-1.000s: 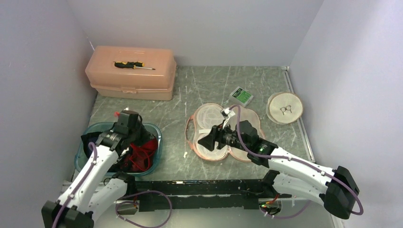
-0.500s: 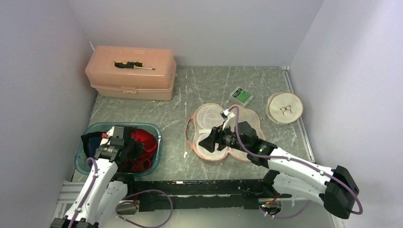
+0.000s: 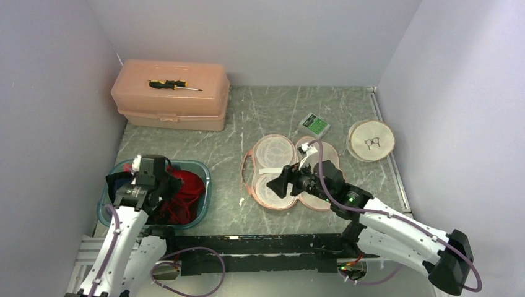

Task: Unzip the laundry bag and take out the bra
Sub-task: Place the bra in the bin, then close the laundry bag at the center of the board.

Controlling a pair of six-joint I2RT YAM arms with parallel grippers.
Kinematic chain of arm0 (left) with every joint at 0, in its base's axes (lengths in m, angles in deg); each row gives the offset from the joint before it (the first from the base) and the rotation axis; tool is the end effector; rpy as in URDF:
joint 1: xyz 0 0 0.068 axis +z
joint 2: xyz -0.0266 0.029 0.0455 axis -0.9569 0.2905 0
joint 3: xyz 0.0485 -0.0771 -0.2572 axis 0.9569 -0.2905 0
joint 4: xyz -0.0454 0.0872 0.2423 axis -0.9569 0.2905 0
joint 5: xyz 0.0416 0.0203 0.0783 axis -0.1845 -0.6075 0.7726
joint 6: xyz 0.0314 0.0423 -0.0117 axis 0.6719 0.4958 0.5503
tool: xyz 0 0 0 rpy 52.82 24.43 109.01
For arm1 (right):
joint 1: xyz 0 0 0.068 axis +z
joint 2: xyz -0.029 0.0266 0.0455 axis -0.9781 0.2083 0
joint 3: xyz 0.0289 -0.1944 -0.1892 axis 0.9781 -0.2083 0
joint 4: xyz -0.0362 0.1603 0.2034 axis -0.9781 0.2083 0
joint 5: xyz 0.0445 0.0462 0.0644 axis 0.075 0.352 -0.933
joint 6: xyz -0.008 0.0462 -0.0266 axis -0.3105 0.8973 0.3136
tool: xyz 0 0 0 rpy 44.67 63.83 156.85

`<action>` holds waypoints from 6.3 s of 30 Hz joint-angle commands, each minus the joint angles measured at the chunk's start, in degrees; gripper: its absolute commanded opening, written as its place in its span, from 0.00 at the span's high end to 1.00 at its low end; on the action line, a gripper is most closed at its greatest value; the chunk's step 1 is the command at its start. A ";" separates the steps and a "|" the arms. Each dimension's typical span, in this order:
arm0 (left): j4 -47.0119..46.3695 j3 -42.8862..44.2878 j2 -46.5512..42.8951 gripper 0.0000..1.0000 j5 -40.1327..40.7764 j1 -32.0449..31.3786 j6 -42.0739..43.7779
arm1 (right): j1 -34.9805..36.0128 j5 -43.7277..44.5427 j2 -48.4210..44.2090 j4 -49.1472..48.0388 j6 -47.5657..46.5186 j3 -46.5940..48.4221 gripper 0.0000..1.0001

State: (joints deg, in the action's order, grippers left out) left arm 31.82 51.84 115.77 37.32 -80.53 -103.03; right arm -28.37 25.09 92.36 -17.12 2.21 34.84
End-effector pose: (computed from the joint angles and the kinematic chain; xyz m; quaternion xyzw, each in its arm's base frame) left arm 0.1230 -0.0114 0.2314 -0.4765 0.8281 -0.1209 0.2696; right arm 0.1234 0.1492 0.2524 -0.1462 0.8021 0.4008 0.4177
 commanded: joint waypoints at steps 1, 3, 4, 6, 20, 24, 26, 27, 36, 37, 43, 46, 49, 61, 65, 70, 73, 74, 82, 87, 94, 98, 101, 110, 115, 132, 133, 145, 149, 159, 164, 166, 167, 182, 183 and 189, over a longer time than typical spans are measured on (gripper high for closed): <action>-3.19 11.52 -0.47 0.66 -3.36 0.30 8.54 | 0.09 10.76 -4.83 7.62 -2.23 5.08 0.21; -5.13 15.52 0.88 0.53 -7.31 0.16 11.18 | 0.08 16.51 -7.18 10.64 -1.55 5.63 0.19; -5.97 17.66 1.83 0.47 -9.31 0.13 12.03 | 0.06 19.11 -8.56 12.13 -0.88 5.75 0.19; -7.96 20.52 4.09 0.40 -13.19 -0.85 13.96 | -0.02 24.05 -11.18 14.60 0.22 5.73 0.18; -19.57 30.93 34.61 0.35 1.94 -40.65 17.65 | -13.75 30.83 -15.21 22.35 13.12 -2.78 0.19; -28.33 26.66 41.12 0.39 -3.21 -41.09 14.79 | -20.10 33.40 -17.25 25.29 16.79 -5.07 0.21; -31.22 25.27 44.29 0.40 -5.24 -41.13 13.65 | -21.69 35.66 -17.89 27.15 19.47 -5.81 0.22; -32.94 24.41 45.39 0.41 -6.01 -41.15 13.07 | -22.48 36.34 -17.89 28.21 20.92 -5.93 0.23; -43.34 18.71 53.83 0.41 -7.50 -41.18 8.08 | -27.80 41.29 -12.02 32.81 33.29 -7.02 0.20; -42.96 18.69 55.16 0.40 -7.49 -40.63 7.49 | -29.69 39.70 -10.91 32.18 33.54 -7.64 0.20; -47.76 13.13 60.43 0.42 -12.34 -32.73 2.66 | -40.11 32.50 -7.35 25.10 30.48 -10.36 0.20; -48.55 11.14 60.73 0.43 -12.39 -30.96 1.78 | -44.12 29.07 -2.87 22.70 28.29 -9.95 0.20; -48.73 9.97 59.64 0.43 -11.16 -30.51 1.68 | -45.38 26.74 -0.18 19.38 27.07 -10.38 0.22; -45.64 10.66 56.50 0.44 -9.81 -30.46 3.78 | -45.65 18.38 7.09 12.62 27.08 -13.02 0.40; -45.31 10.52 55.00 0.44 -9.50 -30.42 3.89 | -45.65 18.31 9.04 13.55 26.52 -12.05 0.49; -45.35 10.47 53.58 0.44 -9.77 -30.54 4.38 | -45.64 17.98 10.74 14.69 26.03 -10.85 0.76; -45.04 10.97 53.37 0.44 -10.24 -30.62 4.88 | -45.61 17.80 10.55 14.70 25.31 -10.73 0.93; -45.02 11.15 53.20 0.44 -10.37 -30.76 5.03 | -45.58 17.80 10.13 14.70 24.89 -10.75 0.99; -44.27 12.16 50.53 0.43 -12.04 -31.33 5.80 | -45.38 14.62 2.51 19.26 16.62 -7.20 1.00; -41.46 14.70 46.71 0.37 -13.86 -31.34 9.35 | -44.99 8.02 -6.32 21.10 8.22 -3.56 1.00; -38.39 18.30 40.52 0.21 -13.81 -31.34 14.96 | -42.54 0.16 -8.48 20.44 3.97 1.99 1.00; -40.61 18.49 37.93 0.15 -14.17 -31.29 17.40 | -40.87 -7.20 -7.24 18.09 3.27 4.81 1.00; -42.82 19.45 37.81 0.12 -14.54 -31.34 17.21 | -38.08 -12.58 -6.11 15.54 1.98 5.71 1.00; -38.22 32.11 46.45 0.09 -19.79 -31.34 13.95 | -25.73 -10.12 -0.55 11.29 -1.97 8.66 1.00; -34.67 37.27 50.59 0.08 -19.80 -32.62 12.01 | -22.85 -8.14 1.62 9.77 -2.48 9.02 1.00; -31.88 44.96 61.28 0.16 -15.44 -38.34 4.32 | -19.51 -5.44 3.47 7.99 -1.47 8.70 1.00; -31.60 44.94 61.66 0.17 -15.03 -38.39 3.57 | -19.45 -5.50 3.44 8.00 -1.41 8.72 1.00; -34.94 41.77 59.82 0.76 -13.00 -39.67 1.88 | -18.93 -8.46 1.39 9.24 -2.75 8.88 0.92; -32.78 42.64 59.08 0.97 -13.10 -39.60 3.99 | -18.92 -11.13 0.44 10.57 -3.31 9.99 0.46; -26.94 41.94 54.00 0.97 -16.41 -34.24 16.91 | -18.99 -12.90 -3.13 12.76 -3.66 9.69 0.22; -23.60 41.64 53.78 0.93 -20.31 -28.79 26.42 | -19.00 -14.14 -2.56 9.30 -2.44 6.05 0.22; -24.69 40.16 53.96 0.91 -22.41 -26.74 29.19 | -19.02 -14.74 -2.13 8.07 -2.13 4.96 0.22; -25.79 39.26 54.12 0.89 -23.72 -25.89 30.60 | -19.02 -15.07 -1.90 7.38 -2.05 4.48 0.23; -37.13 28.32 55.83 0.81 -26.82 -21.06 34.18 | -18.86 -17.52 1.58 0.88 -0.63 -1.83 0.25; -36.91 27.94 55.86 0.79 -25.96 -21.02 33.27 | -18.97 -17.48 1.77 0.70 -0.71 -1.95 0.25; -37.74 23.77 53.13 0.49 -23.37 -21.06 28.96 | -19.01 -17.07 2.28 1.09 -1.46 -1.80 0.25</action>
State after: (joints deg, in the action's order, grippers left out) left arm -2.96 78.11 171.70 12.01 -101.69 -70.93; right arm -47.50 8.67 94.63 -12.37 0.92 32.79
